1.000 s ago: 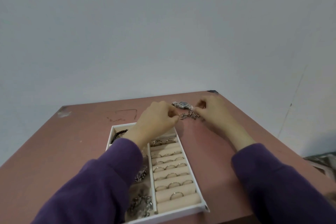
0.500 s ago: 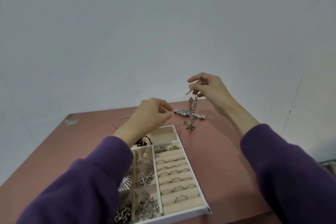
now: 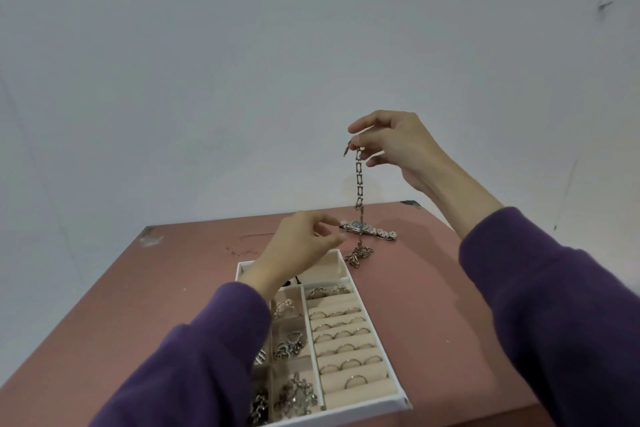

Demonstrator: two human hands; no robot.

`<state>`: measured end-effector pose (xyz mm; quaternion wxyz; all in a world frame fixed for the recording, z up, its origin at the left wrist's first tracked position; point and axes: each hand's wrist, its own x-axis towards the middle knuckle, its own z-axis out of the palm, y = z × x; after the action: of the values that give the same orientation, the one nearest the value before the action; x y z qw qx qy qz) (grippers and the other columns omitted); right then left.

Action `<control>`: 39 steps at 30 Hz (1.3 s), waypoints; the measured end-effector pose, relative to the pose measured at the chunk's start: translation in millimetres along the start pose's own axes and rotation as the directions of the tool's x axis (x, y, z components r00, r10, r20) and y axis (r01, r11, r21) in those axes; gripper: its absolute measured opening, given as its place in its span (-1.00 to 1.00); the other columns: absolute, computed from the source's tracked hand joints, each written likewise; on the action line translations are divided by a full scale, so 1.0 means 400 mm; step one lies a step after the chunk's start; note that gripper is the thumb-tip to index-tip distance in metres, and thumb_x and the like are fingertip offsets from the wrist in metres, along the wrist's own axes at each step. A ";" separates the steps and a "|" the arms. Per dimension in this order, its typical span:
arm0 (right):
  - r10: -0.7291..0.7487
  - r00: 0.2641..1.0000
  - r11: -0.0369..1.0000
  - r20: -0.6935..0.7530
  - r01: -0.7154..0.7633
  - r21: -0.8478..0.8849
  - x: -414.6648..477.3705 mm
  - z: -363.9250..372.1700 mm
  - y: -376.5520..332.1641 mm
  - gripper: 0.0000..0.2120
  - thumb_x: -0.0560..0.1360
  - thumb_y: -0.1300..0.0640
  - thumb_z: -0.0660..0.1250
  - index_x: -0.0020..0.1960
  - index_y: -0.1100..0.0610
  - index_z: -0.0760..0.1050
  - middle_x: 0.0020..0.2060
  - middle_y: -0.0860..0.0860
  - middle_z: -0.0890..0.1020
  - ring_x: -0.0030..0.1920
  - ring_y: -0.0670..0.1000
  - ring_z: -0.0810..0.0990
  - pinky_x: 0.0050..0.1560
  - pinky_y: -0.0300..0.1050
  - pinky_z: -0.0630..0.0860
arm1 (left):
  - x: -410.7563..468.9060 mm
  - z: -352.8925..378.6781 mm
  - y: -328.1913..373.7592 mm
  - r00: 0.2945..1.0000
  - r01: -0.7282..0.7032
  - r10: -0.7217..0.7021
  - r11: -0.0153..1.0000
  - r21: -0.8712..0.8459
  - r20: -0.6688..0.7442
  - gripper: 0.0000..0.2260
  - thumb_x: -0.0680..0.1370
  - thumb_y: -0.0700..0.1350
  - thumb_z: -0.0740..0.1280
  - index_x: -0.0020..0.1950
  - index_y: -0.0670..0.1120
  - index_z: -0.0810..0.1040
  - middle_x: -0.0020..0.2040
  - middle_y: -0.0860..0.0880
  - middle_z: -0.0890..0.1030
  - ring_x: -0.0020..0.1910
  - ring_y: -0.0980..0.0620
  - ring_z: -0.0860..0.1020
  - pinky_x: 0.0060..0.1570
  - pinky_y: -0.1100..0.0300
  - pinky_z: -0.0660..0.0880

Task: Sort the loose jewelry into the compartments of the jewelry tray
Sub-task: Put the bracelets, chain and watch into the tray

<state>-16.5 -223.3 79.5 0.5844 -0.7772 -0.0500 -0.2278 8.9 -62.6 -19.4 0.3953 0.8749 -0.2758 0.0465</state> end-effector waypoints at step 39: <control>0.329 0.883 0.944 0.336 -0.320 -0.084 -0.105 0.124 0.161 -0.77 0.40 0.28 0.38 0.02 0.09 0.57 -0.27 -0.01 0.58 -0.26 -0.05 0.47 -0.24 -0.18 0.46 | 0.094 -0.281 0.207 0.945 -0.086 0.136 0.981 0.175 -0.299 -0.89 0.47 -0.16 0.39 -0.13 -0.20 0.61 -0.40 -0.09 0.55 -0.65 0.21 0.46 -0.42 0.33 0.55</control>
<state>-17.2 -189.1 -5.8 0.5862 -0.8099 -0.0181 0.0123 13.1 -42.9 123.7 0.3589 0.8687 -0.2549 0.2271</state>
